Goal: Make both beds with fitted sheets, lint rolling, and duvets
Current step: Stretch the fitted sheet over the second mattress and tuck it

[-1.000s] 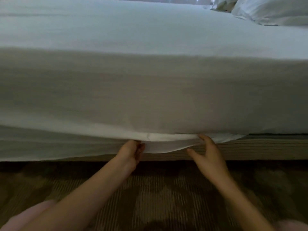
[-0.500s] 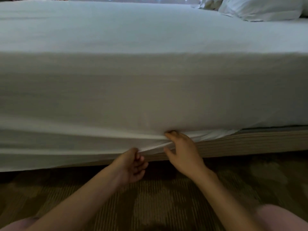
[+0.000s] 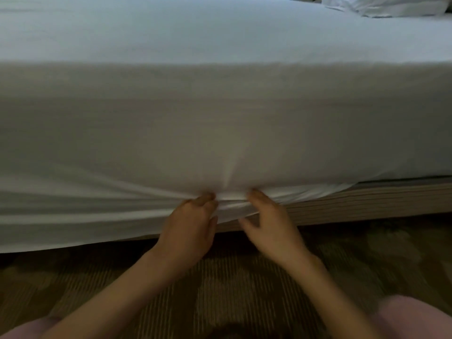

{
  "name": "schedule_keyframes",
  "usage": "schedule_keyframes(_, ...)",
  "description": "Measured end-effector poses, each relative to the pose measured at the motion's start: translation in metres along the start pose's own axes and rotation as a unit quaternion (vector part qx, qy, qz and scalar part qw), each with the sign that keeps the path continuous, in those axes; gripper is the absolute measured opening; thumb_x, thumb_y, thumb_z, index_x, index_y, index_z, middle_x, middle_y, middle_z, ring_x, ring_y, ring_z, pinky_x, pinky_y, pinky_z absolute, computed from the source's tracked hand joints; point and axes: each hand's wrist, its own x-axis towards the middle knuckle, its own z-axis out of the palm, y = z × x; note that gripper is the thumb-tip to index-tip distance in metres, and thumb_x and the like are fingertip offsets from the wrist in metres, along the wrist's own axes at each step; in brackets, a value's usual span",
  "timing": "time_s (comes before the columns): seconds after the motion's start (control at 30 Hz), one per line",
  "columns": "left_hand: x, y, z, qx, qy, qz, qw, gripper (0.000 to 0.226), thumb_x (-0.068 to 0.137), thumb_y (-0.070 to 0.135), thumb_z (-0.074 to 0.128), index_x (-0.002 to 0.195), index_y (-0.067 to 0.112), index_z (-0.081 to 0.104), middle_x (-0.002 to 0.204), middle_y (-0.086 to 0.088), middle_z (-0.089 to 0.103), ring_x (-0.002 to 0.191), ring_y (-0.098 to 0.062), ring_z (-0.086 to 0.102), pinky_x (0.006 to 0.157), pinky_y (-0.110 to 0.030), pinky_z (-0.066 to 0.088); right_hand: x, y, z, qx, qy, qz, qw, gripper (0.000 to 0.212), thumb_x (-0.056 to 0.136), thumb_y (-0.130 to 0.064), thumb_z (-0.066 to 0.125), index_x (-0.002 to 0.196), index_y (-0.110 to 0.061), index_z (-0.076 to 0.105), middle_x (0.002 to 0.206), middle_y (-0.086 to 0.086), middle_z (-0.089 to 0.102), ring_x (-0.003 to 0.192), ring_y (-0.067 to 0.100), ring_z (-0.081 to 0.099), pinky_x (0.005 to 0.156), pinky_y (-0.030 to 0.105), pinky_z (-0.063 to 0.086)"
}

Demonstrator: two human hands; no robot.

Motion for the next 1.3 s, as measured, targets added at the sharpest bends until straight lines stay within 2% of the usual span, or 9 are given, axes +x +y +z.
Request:
schedule_keyframes(0.07,0.004,0.0,-0.002,-0.049,0.023,-0.009,0.998,0.023,0.082,0.015,0.054,0.096,0.009,0.07,0.096,-0.006,0.071,0.078,-0.027,0.068,0.061,-0.03,0.054,0.006,0.001,-0.014,0.252,0.015,0.15,0.956,0.039,0.09,-0.011,0.06,0.129,-0.011,0.054,0.128,-0.001,0.054,0.117,0.013,0.052,0.104,0.024,0.033)
schedule_keyframes(0.17,0.009,0.002,0.001,-0.187,0.038,-0.136,0.972,0.026,0.091,0.013,0.055,0.114,0.012,0.067,0.112,0.002,0.068,0.097,-0.013,0.065,0.08,-0.014,0.043,0.018,0.022,-0.037,0.626,0.03,0.292,0.722,0.019,0.083,-0.004,0.064,0.1,0.003,0.06,0.107,0.017,0.064,0.091,0.022,0.064,0.086,0.032,0.052)
schedule_keyframes(0.2,0.01,0.006,0.001,-0.299,0.009,-0.236,0.925,0.031,0.092,0.012,0.056,0.123,0.012,0.062,0.118,0.002,0.065,0.105,-0.01,0.062,0.086,-0.012,0.04,0.02,0.03,-0.041,0.696,0.023,0.295,0.654,0.039,0.066,-0.005,0.079,0.098,0.006,0.06,0.107,0.023,0.065,0.092,0.029,0.067,0.08,0.035,0.056)
schedule_keyframes(0.27,0.017,0.013,-0.002,-0.574,-0.047,-0.401,0.712,0.032,0.094,0.005,0.052,0.126,0.009,0.057,0.117,-0.003,0.065,0.106,-0.013,0.061,0.091,-0.02,0.044,0.024,0.043,-0.044,0.757,0.015,0.288,0.587,0.093,0.018,-0.004,0.093,0.103,0.01,0.058,0.109,0.029,0.064,0.096,0.037,0.067,0.073,0.043,0.058)
schedule_keyframes(0.33,0.023,0.014,-0.007,-0.71,-0.05,-0.455,0.535,0.023,0.096,0.003,0.043,0.114,0.002,0.057,0.11,-0.01,0.066,0.098,-0.017,0.063,0.088,-0.027,0.047,0.026,0.046,-0.041,0.768,0.0,0.272,0.58,0.111,0.007,-0.004,0.092,0.112,0.009,0.056,0.115,0.028,0.062,0.103,0.037,0.064,0.078,0.045,0.057)
schedule_keyframes(0.43,0.029,0.01,-0.011,-0.759,-0.058,-0.465,0.452,0.024,0.094,0.002,0.039,0.106,-0.003,0.058,0.11,-0.015,0.066,0.095,-0.02,0.064,0.09,-0.032,0.046,0.028,0.048,-0.035,0.768,-0.008,0.246,0.591,0.111,0.014,-0.009,0.095,0.117,0.004,0.056,0.115,0.025,0.065,0.102,0.034,0.066,0.08,0.045,0.055)
schedule_keyframes(0.7,0.047,0.011,-0.006,-0.786,-0.14,-0.416,0.436,0.044,0.075,0.013,0.05,0.114,-0.003,0.06,0.116,-0.014,0.067,0.093,-0.02,0.071,0.091,-0.033,0.049,0.05,0.055,-0.03,0.773,-0.022,0.184,0.607,0.069,0.041,-0.012,0.09,0.105,-0.005,0.063,0.105,0.018,0.07,0.098,0.029,0.068,0.085,0.046,0.054)
schedule_keyframes(1.07,0.073,0.004,0.006,-0.895,-0.014,-0.326,0.303,0.08,0.015,-0.026,0.077,0.091,-0.003,0.066,0.108,-0.018,0.064,0.109,-0.032,0.06,0.084,-0.051,0.054,0.08,0.046,-0.026,0.778,0.032,0.083,0.622,0.095,0.033,-0.028,0.097,0.118,-0.012,0.059,0.115,0.004,0.069,0.108,0.018,0.064,0.096,0.038,0.05)
schedule_keyframes(1.3,0.068,0.001,0.018,-0.908,-0.062,-0.26,0.324,0.078,0.031,-0.017,0.079,0.102,0.009,0.06,0.111,-0.008,0.061,0.115,-0.025,0.055,0.095,-0.053,0.045,0.073,0.05,-0.033,0.767,-0.015,0.142,0.626,0.095,0.03,-0.025,0.097,0.117,-0.012,0.059,0.112,0.007,0.07,0.101,0.021,0.068,0.085,0.04,0.056)
